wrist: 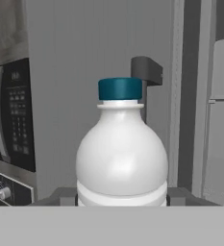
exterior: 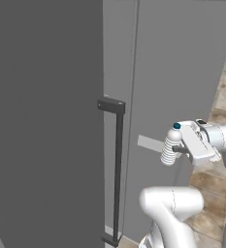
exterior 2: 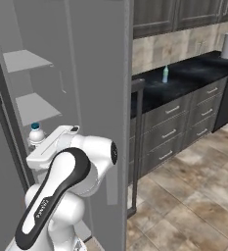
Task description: Take the bottled waters from the counter and place them in the freezer to freeze. Close the freezer door after placing the bottles.
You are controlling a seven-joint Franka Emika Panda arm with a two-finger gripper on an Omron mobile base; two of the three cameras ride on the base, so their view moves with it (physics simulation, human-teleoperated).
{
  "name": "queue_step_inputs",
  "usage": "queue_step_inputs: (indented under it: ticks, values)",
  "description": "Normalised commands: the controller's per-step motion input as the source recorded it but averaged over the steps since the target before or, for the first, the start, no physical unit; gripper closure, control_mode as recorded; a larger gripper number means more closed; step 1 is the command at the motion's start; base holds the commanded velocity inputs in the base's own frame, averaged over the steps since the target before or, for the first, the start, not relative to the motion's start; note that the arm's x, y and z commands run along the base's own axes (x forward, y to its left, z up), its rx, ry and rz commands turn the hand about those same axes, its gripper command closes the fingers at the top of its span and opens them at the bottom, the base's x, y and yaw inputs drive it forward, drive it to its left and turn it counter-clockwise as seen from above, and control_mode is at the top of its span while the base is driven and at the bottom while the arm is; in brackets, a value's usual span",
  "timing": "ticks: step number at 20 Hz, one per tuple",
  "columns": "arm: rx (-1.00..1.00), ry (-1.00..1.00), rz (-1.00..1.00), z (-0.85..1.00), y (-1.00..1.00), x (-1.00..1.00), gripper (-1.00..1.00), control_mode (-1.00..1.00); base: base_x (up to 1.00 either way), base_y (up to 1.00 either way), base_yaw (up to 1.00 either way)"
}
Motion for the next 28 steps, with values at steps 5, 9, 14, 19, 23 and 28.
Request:
queue_step_inputs:
  ticks: [5,9,14,19,23,28]
  values:
    - [0.00,0.00,0.00,0.00,0.00,0.00,1.00,1.00,0.72,0.00,-0.07]
    - [0.00,0.00,0.00,0.00,0.00,0.00,1.00,1.00,0.60,0.01,-0.10]
    - [0.00,0.00,0.00,0.00,0.00,0.00,1.00,1.00,0.29,0.00,-0.08]
    - [0.00,0.00,0.00,0.00,0.00,0.00,1.00,1.00,0.30,0.08,-0.08]
    - [0.00,-0.01,-0.08,0.00,0.12,0.15,1.00,-1.00,0.17,0.13,-0.07]
    - [0.00,-0.02,-0.19,0.00,0.34,0.32,1.00,-1.00,0.00,0.00,0.00]
